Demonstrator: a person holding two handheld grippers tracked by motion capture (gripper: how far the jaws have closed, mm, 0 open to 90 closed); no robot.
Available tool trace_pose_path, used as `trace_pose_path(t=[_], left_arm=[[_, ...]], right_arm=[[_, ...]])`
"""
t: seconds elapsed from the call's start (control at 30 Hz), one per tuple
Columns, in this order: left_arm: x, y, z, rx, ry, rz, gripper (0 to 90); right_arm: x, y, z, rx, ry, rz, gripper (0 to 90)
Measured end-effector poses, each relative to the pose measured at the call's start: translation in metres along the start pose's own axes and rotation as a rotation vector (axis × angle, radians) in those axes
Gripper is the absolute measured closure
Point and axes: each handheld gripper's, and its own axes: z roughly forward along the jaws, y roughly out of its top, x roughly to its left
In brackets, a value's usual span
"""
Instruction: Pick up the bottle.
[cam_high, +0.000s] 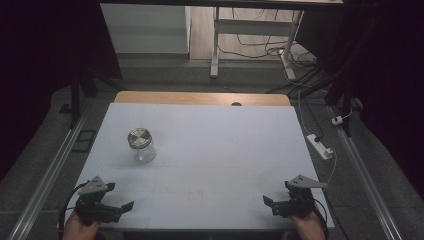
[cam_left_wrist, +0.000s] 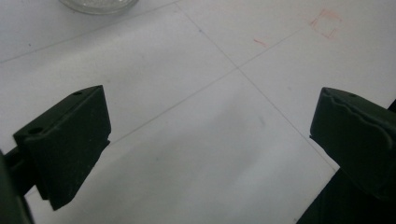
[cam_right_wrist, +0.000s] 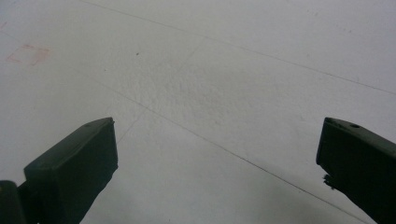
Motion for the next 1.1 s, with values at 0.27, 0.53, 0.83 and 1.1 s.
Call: trace_pose_path(t=[0.27,0.53,0.83,1.1], left_arm=[[0.003,0.005,0.004,-0.022,0.018,0.01,0.0],[0.011,0.014,0.01,-0.06,0.032,0.027,0.0],[0.015,0.023,0.019,-0.079,0.042,0.072,0.0],[0.023,0.032,0.027,-0.124,0.069,0.072,0.0]], right_arm=[[0.001,0.0,0.001,0.008,0.006,-0.011,0.0],[0.001,0.001,0.002,0.017,0.008,-0.022,0.0],[0.002,0.001,0.004,0.03,0.005,-0.033,0.0],[0.002,0.001,0.004,0.03,0.003,-0.032,0.0]])
